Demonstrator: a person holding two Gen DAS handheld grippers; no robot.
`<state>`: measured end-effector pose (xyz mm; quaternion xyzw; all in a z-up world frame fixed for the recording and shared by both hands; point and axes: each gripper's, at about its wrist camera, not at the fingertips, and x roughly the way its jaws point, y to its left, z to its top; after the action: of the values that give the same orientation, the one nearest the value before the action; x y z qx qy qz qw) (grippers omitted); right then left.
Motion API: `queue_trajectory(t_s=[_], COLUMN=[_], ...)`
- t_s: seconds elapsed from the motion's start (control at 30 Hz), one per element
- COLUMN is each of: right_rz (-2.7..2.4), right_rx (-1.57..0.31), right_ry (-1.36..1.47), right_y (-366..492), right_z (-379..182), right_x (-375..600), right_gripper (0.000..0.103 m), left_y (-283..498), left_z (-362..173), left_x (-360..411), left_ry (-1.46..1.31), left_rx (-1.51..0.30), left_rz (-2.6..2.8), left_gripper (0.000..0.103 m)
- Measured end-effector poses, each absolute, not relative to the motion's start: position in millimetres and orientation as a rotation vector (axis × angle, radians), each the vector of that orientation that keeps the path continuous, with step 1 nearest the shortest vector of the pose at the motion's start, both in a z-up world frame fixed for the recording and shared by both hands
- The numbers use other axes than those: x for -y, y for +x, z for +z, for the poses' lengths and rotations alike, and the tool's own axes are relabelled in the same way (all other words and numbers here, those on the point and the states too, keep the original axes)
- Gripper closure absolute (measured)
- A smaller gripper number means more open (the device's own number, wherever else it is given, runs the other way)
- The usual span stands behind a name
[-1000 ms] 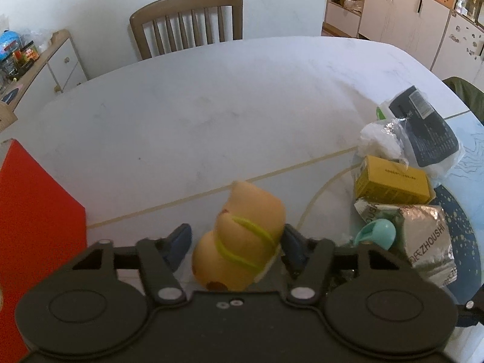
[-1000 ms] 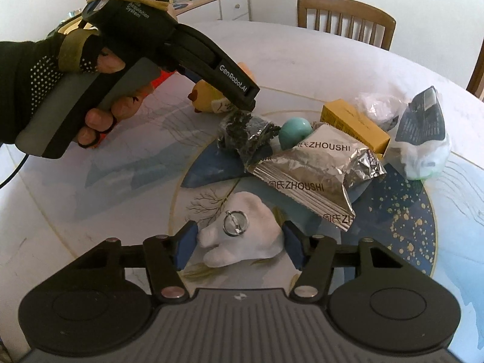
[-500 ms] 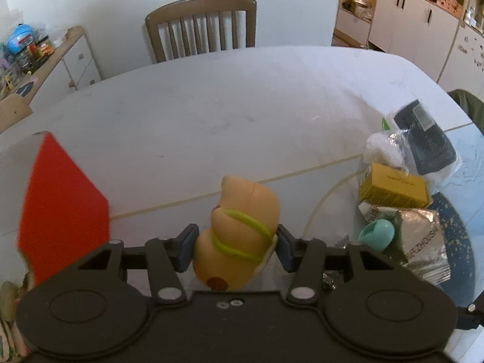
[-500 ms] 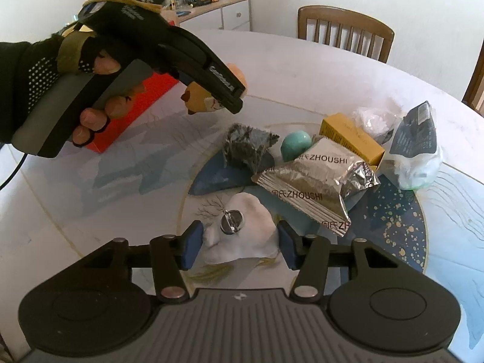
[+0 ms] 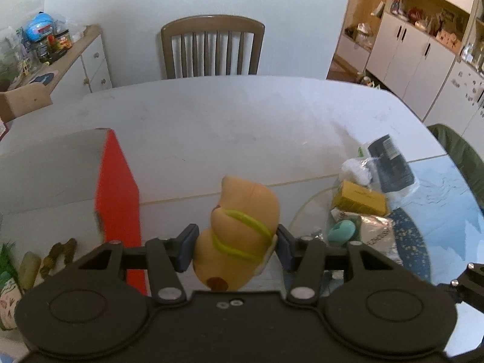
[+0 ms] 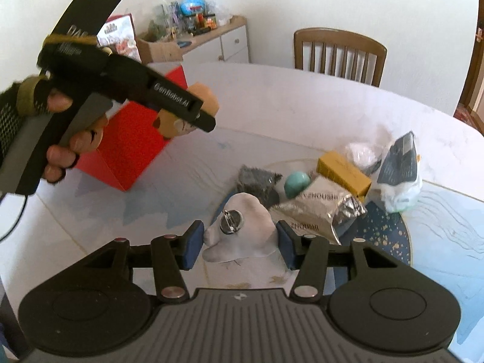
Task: Organize objects
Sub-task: 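Carry the duck plush and white ring toy with both tools over the box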
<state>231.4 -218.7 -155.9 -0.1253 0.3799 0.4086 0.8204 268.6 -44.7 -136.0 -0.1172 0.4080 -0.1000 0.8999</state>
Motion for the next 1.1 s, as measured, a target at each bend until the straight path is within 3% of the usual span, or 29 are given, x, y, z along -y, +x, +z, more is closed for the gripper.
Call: queue_trajectory(t_s=[0.47,1.1], right_rz=[0.942,1.000], right_rx=[-0.719,-0.656], right_ry=[-0.253,-0.278], right_y=[210.2,182.9], right_z=[-100.0,-68.9], right_x=[177.1,90.5], right_gripper=[0.051,0.051], left_y=[222.7,195.9], left_z=[-98.2,-103.9], left_x=[-0.2,-92.2], left_ry=[-0.281,-0.307], left_rx=[-0.762,-0.747], left_rz=[-0.223,-0.131], left_gripper=[0.051,0.051])
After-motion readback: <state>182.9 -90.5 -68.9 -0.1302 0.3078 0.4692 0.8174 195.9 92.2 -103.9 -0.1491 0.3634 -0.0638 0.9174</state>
